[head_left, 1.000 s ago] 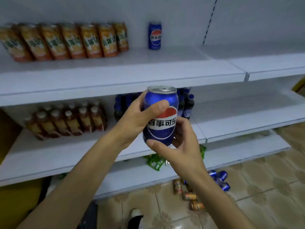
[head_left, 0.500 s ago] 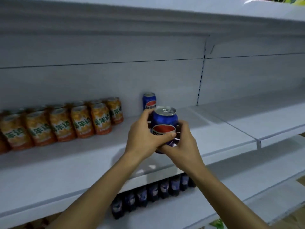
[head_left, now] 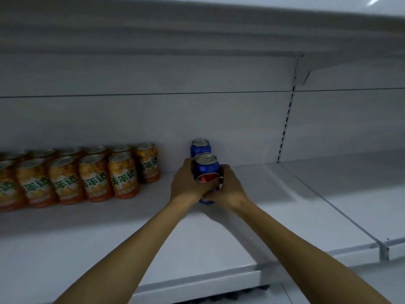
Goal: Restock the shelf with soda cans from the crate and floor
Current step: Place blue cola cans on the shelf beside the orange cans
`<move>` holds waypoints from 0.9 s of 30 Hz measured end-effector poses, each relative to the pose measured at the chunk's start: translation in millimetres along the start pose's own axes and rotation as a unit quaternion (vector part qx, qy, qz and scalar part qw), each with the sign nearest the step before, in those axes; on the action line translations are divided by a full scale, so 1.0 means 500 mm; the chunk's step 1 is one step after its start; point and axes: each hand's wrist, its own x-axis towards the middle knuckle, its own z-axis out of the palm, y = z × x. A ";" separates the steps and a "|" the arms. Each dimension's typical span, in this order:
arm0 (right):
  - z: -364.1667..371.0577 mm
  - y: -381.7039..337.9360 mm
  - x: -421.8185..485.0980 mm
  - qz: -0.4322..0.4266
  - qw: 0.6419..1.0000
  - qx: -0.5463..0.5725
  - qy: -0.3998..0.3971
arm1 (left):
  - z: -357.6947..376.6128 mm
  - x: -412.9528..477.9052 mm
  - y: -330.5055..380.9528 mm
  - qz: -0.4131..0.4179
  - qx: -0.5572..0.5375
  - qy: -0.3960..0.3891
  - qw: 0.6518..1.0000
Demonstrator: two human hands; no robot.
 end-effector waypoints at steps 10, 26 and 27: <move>0.008 0.066 0.111 -0.027 0.999 0.019 -0.035 | 0.043 0.078 -0.022 0.005 -0.005 0.014 1.000; 0.016 0.080 0.134 -0.028 0.999 0.010 -0.045 | 0.058 0.086 -0.026 -0.019 0.009 0.045 0.999; 0.013 0.078 0.129 -0.027 0.999 0.007 -0.044 | 0.054 0.086 -0.026 -0.028 0.012 0.037 0.999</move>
